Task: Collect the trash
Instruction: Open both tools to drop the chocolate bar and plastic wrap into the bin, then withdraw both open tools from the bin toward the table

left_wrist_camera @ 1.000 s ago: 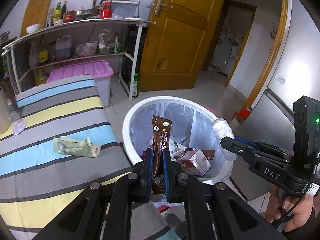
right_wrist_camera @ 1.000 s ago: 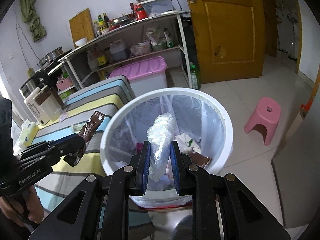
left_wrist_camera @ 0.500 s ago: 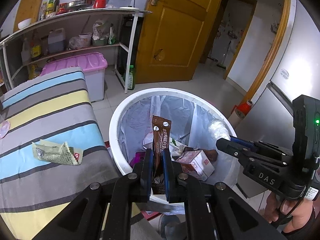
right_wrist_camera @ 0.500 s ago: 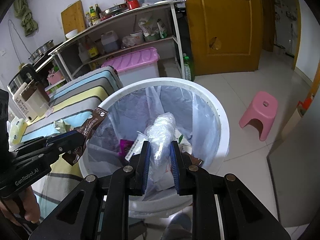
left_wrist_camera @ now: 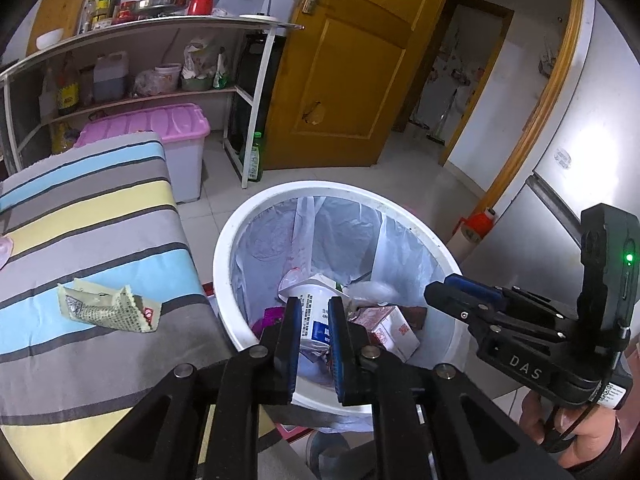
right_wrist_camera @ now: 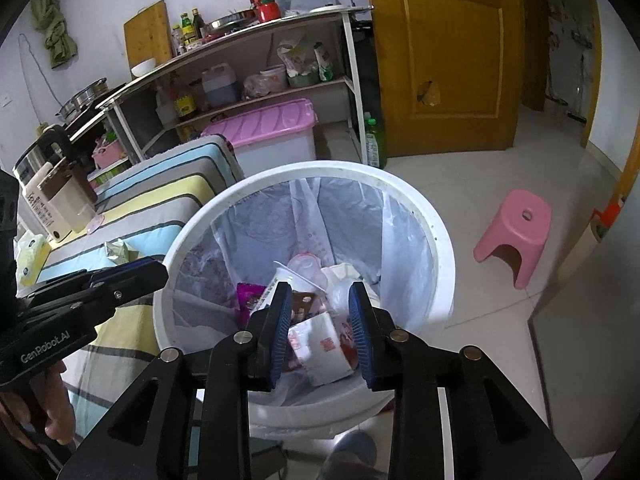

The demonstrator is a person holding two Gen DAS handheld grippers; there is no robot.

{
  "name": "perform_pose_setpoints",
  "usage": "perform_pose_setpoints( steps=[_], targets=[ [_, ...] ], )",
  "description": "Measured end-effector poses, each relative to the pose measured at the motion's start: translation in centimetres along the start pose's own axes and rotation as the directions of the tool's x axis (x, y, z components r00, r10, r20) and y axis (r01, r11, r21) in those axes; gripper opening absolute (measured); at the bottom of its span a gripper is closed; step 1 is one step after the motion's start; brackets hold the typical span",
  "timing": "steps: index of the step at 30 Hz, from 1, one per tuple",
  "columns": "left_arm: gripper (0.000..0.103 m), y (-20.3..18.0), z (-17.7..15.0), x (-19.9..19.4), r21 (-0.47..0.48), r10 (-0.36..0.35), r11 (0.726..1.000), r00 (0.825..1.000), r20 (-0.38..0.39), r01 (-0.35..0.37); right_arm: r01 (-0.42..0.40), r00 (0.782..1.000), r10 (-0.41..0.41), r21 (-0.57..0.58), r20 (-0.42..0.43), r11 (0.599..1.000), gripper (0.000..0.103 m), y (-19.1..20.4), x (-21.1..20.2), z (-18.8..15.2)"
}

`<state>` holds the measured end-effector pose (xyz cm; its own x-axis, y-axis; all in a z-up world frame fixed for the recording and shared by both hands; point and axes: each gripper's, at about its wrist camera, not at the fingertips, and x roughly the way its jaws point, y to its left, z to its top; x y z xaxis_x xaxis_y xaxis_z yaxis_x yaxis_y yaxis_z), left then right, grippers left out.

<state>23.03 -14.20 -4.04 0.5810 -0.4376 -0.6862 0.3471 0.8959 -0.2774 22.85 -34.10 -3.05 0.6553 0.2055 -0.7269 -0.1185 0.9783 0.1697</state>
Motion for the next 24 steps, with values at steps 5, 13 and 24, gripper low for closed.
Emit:
perform_pose_setpoints(
  steps=[5,13,24],
  targets=[
    [0.013,0.2,-0.3,-1.3,-0.007,0.014,1.000,1.000,0.021,-0.014,-0.008,1.000,0.008,-0.008,0.021,1.000,0.031,0.5,-1.1,-0.2],
    [0.013,0.7,-1.1,-4.1,-0.012,0.029,1.000,0.998,0.054,-0.028,-0.033,0.998,0.035,-0.032,0.048,0.999,0.031,2.2,-3.2,-0.6],
    [0.013,2.1,-3.0,-8.1,-0.040,0.065,0.997,0.993,0.096,-0.061,-0.092,0.993,0.099,-0.098,0.063,0.991,0.031,6.1,-5.2,-1.5]
  ],
)
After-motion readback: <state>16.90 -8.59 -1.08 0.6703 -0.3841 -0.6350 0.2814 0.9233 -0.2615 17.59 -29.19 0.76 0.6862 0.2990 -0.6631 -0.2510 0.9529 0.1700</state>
